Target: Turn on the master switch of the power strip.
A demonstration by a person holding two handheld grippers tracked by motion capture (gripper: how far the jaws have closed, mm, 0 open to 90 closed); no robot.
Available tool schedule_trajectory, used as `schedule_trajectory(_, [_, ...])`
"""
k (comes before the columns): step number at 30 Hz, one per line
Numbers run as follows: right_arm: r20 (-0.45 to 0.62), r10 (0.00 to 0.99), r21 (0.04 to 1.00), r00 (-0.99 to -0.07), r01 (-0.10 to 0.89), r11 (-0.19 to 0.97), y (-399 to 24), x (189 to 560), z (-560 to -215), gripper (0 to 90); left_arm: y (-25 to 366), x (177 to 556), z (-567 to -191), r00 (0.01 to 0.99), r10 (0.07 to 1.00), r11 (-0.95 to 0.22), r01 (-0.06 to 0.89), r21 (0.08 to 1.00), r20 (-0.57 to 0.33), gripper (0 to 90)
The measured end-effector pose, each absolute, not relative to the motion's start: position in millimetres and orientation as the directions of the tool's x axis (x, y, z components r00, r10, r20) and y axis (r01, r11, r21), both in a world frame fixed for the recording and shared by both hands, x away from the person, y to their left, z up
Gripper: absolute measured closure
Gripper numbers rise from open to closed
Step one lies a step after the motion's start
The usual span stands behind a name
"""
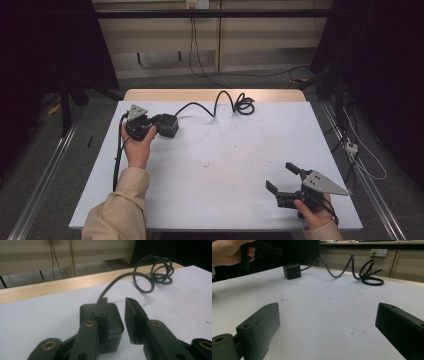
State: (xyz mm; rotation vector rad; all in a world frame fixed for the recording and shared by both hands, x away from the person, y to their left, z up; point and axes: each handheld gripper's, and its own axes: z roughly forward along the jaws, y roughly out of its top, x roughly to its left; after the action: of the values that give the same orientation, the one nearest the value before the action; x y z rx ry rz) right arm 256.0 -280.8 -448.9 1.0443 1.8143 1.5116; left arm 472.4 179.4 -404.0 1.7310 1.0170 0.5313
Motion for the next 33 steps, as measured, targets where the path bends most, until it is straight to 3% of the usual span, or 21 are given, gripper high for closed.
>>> schedule_trajectory(22, [0.065,0.836,0.975,-0.545,0.215,0.064,-280.6,256.3,-449.0,5.3,179.6,478.5,-407.0,0.549,0.827,-0.128,0.396,0.909,-0.123,88.3])
schedule_trajectory(33, [0.066,0.835,0.975,-0.546,0.214,0.062,-280.4,256.3,-449.0,5.4,178.1,484.4,-406.6,0.562,0.824,-0.202,0.401,0.893,-0.067,90.0])
